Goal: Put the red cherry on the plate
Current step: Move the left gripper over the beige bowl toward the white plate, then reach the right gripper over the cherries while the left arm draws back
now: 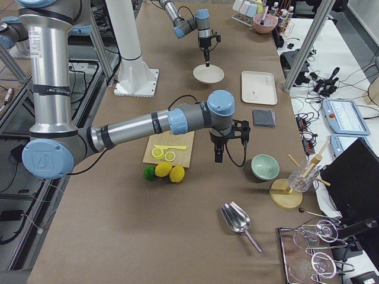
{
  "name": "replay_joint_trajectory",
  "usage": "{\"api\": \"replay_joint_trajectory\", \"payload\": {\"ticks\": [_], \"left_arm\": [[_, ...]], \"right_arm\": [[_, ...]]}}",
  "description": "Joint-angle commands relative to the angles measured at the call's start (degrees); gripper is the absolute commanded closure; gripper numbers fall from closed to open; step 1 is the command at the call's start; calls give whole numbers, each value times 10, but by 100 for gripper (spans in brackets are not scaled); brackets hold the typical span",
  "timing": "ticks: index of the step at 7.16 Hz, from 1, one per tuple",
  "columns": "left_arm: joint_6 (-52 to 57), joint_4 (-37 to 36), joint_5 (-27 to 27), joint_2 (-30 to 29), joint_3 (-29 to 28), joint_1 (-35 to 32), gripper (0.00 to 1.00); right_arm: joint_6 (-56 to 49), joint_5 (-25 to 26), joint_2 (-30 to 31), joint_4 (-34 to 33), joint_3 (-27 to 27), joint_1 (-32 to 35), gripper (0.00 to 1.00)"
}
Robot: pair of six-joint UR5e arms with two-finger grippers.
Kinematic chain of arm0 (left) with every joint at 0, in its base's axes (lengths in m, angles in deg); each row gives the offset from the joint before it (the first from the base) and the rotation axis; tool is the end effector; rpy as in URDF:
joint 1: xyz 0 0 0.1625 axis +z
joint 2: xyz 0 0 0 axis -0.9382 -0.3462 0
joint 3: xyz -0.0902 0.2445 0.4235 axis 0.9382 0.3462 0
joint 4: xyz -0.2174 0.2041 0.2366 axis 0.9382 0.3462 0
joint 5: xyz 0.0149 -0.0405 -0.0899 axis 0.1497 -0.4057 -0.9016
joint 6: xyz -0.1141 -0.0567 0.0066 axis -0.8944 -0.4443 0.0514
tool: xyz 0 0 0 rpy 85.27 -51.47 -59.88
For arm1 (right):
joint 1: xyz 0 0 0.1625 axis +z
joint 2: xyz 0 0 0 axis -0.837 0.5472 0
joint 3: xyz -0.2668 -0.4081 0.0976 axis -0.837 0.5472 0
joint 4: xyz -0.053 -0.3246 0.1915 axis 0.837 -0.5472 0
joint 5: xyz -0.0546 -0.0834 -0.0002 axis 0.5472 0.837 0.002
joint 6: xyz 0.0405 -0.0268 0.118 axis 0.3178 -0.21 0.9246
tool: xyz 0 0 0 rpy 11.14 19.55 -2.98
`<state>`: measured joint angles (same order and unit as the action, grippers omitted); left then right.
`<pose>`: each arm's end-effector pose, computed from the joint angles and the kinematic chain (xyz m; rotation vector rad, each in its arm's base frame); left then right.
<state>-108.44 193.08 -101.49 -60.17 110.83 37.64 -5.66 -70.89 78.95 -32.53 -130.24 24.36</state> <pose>0.5328 -0.4443 0.3590 0.1388 1.2087 -0.1819 -0.0329 -0.4572 0.5926 0.0709 -0.8905 0.0848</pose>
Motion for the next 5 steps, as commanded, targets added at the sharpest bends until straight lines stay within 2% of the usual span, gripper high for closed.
{"api": "replay_joint_trajectory", "payload": {"ticks": [1,4,5], "left_arm": [[-2,-10,41,0,-1,21,100],[-2,-12,84,0,-4,52,100],[-2,-12,84,0,-2,52,100]], "right_arm": [[64,-4,6,1,-52,-57,0],[151,15,2,2,-76,-126,0],[194,43,-2,42,-74,-161,0]]}}
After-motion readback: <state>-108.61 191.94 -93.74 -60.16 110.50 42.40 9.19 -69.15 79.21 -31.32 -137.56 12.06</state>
